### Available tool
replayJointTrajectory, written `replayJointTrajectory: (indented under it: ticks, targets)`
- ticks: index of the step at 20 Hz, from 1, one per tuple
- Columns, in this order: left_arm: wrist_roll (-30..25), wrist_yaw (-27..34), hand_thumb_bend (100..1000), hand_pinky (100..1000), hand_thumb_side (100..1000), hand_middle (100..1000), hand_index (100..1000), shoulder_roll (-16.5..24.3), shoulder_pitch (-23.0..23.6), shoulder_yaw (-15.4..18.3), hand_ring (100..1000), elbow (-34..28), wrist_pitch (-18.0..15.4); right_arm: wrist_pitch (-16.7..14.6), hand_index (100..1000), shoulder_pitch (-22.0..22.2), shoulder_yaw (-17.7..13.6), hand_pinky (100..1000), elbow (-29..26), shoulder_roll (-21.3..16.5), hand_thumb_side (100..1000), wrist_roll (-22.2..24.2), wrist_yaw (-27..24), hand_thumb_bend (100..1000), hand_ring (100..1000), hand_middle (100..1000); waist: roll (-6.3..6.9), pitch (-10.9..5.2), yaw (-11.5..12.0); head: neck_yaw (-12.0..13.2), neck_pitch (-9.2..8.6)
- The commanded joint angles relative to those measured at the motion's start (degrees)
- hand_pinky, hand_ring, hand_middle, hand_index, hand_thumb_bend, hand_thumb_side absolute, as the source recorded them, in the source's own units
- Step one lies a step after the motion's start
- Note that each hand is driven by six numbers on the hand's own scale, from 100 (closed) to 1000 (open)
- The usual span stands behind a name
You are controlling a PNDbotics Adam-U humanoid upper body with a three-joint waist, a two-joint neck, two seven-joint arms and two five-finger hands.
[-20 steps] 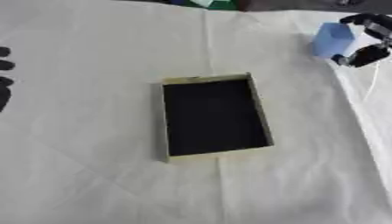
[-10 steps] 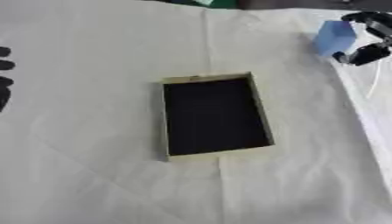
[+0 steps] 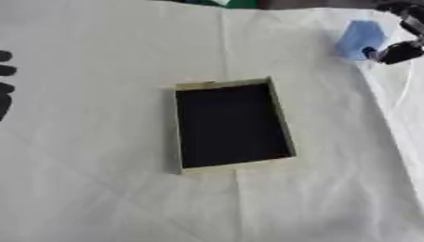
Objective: Pick up objects on the table and place them in the box.
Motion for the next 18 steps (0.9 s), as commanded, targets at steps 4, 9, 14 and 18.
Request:
replayJointTrajectory:
  ticks: [4, 9, 14, 18]
  targets:
    - [-0.27, 0.17, 598, 696, 714, 772, 904, 0.73, -0.55, 0.36, 775, -1.16, -0.09, -0.15, 987, -0.81, -0.78, 960, -0.96, -3.42, 187, -0.31, 0.20, 331, 981, 932, 0.60, -0.42, -0.23, -0.14, 0.46]
    - [-0.27, 0.19, 598, 696, 714, 772, 903, 0.80, -0.37, 0.43, 775, -1.39, -0.02, -0.27, 986, -0.81, -0.90, 957, -1.13, -3.56, 184, -0.47, -0.01, 328, 979, 929, 1.21, 0.26, -0.69, -0.10, 0.57]
    - [-0.36, 0.29, 598, 697, 714, 771, 903, 0.79, -0.38, 0.44, 775, -1.82, 0.01, -0.20, 984, -0.87, -1.00, 954, -1.21, -3.73, 182, -0.94, -0.11, 317, 975, 925, 1.77, 0.78, -1.06, -0.18, 0.60]
    - [-0.50, 0.33, 598, 697, 714, 771, 903, 0.78, -0.38, 0.40, 775, -2.00, 0.07, -0.09, 976, -0.77, -1.06, 949, -1.01, -3.78, 180, -1.55, -0.32, 298, 969, 908, 2.07, 0.95, -1.26, -0.23, 0.62]
